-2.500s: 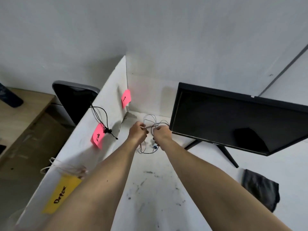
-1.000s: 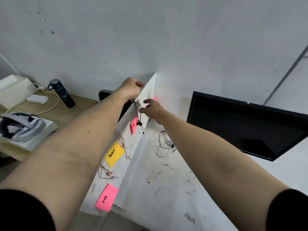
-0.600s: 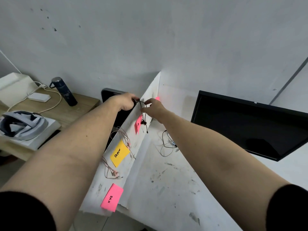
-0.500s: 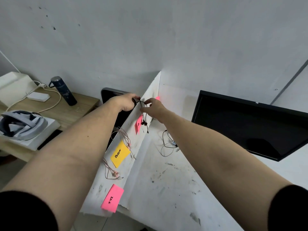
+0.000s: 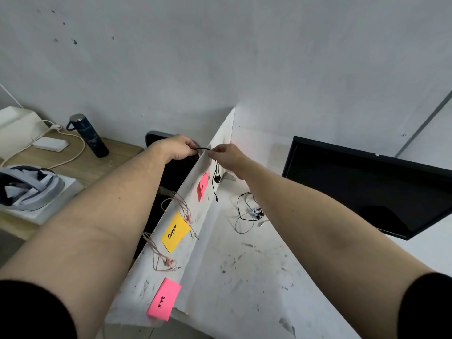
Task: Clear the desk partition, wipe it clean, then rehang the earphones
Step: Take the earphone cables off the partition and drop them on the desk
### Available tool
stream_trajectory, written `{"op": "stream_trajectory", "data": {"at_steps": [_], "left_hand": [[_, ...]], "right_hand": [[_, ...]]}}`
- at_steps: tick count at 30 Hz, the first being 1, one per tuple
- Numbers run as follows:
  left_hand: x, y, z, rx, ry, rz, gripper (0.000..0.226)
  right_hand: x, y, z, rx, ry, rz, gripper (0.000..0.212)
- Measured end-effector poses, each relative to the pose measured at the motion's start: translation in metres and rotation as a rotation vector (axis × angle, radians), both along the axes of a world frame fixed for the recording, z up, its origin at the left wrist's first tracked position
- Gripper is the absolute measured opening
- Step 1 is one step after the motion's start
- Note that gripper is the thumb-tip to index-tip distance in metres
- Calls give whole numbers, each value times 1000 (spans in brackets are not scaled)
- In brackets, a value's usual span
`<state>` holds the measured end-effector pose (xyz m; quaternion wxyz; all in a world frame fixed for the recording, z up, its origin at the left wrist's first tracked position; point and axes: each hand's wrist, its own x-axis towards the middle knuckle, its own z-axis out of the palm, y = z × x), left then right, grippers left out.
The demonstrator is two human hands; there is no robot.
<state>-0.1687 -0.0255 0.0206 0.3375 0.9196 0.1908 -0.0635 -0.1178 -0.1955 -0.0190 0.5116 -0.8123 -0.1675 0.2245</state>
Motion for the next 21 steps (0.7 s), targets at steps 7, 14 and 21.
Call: {"op": "stream_trajectory", "data": {"at_steps": [7, 14, 21], "left_hand": [[20, 6, 18, -35, -176, 86, 10], [38, 6, 68, -44, -443, 176, 5], [58, -49, 123, -218, -668, 98, 6]], "right_hand": [[12, -5, 34, 187, -24, -75, 16], [28, -25, 65, 415, 3, -338, 14], [39, -54, 76, 499, -3, -445, 12]]}}
